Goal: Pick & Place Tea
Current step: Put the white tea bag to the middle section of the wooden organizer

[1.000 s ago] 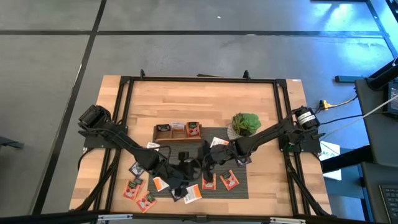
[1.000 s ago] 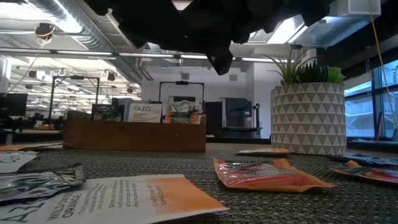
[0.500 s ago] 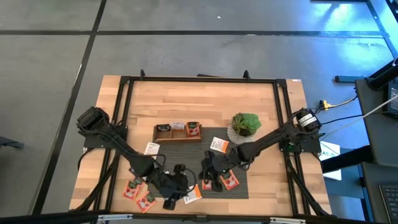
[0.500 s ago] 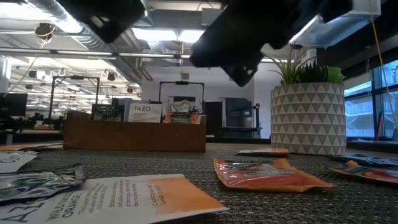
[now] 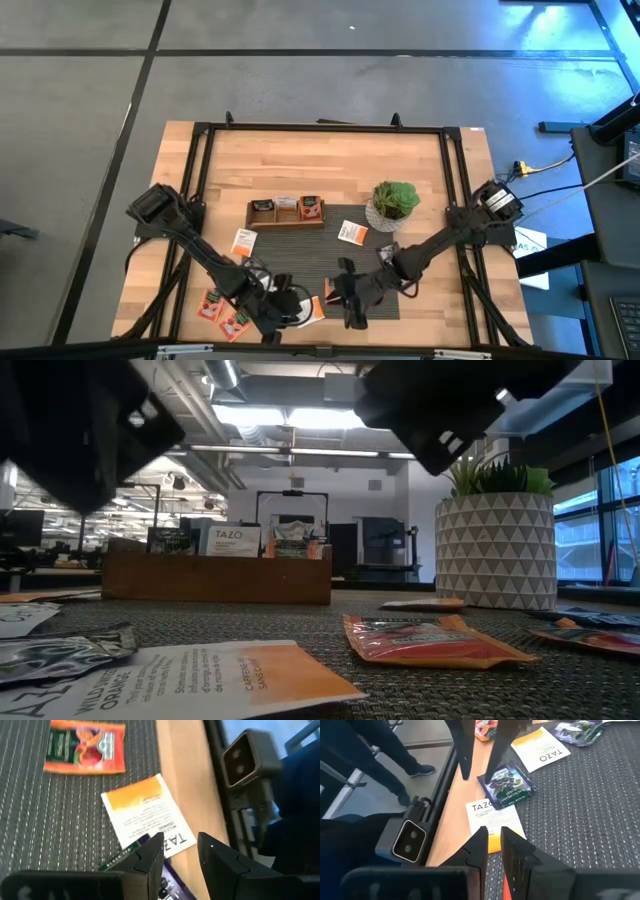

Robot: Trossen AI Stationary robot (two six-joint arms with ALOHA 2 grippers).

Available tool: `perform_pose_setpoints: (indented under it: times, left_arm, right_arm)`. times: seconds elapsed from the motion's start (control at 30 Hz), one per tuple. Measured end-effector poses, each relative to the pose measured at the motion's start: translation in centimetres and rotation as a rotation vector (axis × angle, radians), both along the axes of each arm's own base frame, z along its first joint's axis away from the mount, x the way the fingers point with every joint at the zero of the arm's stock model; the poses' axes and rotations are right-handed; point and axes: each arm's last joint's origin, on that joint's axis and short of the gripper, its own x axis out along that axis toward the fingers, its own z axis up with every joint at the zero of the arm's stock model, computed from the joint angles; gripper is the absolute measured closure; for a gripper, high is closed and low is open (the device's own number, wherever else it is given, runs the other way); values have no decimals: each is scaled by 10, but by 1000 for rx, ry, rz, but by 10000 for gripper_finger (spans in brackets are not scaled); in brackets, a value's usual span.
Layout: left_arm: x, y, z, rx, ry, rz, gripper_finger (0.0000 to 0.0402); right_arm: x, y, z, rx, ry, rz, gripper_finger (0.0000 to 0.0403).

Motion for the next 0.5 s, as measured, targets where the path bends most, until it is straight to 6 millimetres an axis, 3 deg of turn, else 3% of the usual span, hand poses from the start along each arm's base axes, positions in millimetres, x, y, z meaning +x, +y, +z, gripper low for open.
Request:
perform_pose_setpoints:
  times: [0.23, 0.5]
  left_arm:
    - [4, -4, -12, -50, 31, -30, 286]
    - [10, -5, -38, -61, 88, -36, 286]
  right_arm:
    - [-2, 7, -7, 48, 18, -57, 333]
    - [6, 3, -32, 121, 101, -159, 256]
